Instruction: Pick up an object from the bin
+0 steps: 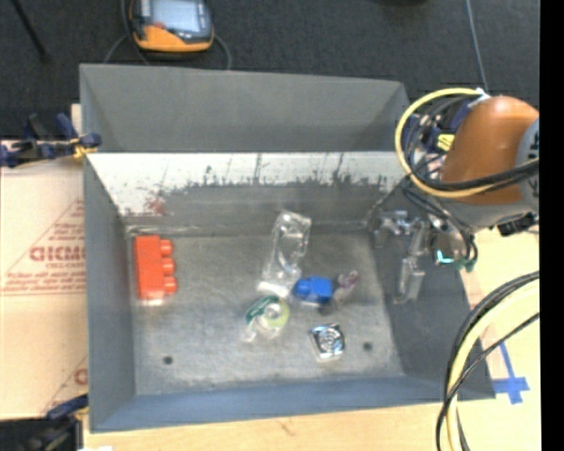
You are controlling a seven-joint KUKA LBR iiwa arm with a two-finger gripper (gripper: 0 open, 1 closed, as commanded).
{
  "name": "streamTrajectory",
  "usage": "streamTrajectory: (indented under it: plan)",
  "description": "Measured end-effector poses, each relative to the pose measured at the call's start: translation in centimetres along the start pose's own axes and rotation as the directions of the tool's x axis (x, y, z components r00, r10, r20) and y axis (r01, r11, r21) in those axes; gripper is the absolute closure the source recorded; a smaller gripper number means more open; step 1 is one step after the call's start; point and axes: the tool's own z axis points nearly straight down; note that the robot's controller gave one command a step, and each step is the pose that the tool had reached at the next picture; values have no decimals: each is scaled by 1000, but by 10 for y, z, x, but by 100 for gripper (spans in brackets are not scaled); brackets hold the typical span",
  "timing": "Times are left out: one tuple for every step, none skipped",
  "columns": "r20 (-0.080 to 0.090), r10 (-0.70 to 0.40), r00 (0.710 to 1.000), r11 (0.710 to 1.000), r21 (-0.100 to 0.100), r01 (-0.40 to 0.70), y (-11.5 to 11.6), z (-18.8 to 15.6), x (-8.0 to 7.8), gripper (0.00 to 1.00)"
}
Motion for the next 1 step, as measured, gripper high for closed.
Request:
streamTrajectory:
  plan:
    - [6,-324,946,946,1,324,69,62,16,0]
